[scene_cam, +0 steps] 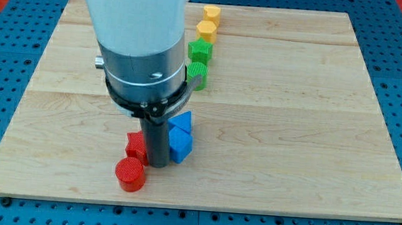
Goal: Move blue blocks upwards
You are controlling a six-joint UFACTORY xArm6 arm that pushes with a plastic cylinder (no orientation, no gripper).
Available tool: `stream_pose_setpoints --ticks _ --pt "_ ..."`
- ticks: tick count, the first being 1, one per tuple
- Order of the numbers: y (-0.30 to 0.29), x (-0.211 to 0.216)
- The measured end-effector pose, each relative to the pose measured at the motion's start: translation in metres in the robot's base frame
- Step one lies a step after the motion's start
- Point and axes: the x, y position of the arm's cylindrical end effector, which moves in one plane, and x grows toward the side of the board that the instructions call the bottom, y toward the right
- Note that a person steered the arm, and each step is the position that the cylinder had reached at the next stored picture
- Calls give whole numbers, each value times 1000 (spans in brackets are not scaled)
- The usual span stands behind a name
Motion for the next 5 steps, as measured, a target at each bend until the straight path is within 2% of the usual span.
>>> stream_pose_setpoints --ticks 3,5 --pt "31 -3" --pt "32 -11"
